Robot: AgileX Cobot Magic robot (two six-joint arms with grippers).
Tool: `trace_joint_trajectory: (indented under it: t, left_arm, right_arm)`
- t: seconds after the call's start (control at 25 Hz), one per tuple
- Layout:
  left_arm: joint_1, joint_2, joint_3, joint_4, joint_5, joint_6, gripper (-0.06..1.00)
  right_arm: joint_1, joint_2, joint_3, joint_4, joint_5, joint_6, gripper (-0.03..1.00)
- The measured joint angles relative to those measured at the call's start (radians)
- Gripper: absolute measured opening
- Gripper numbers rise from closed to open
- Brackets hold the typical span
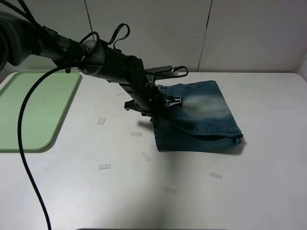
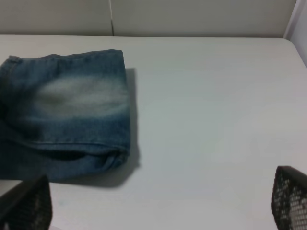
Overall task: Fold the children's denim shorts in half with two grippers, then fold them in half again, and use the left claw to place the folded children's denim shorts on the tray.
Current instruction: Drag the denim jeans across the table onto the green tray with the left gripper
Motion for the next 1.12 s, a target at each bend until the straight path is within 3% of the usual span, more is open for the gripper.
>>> trace_joint_trajectory:
  t: [0.28, 0.72, 0.92, 1.12]
  left_arm:
    - [0.017, -0.043, -0.007, 0.029, 0.088, 0.042, 0.27]
    - [0.084, -0.178, -0.024, 0.263, 0.317, 0.076, 0.25]
    - [0.131, -0.222, -0.027, 0.341, 0.415, 0.079, 0.25]
    - [0.199, -0.247, -0.027, 0.365, 0.520, 0.129, 0.24]
  right_arm:
    - [0.000, 0.000, 0.000, 0.000, 0.000, 0.000, 0.69]
    - [0.000, 0.000, 0.000, 0.000, 0.000, 0.000, 0.69]
    - [0.000, 0.000, 0.000, 0.000, 0.000, 0.000, 0.69]
    - [0.000, 0.000, 0.000, 0.000, 0.000, 0.000, 0.69]
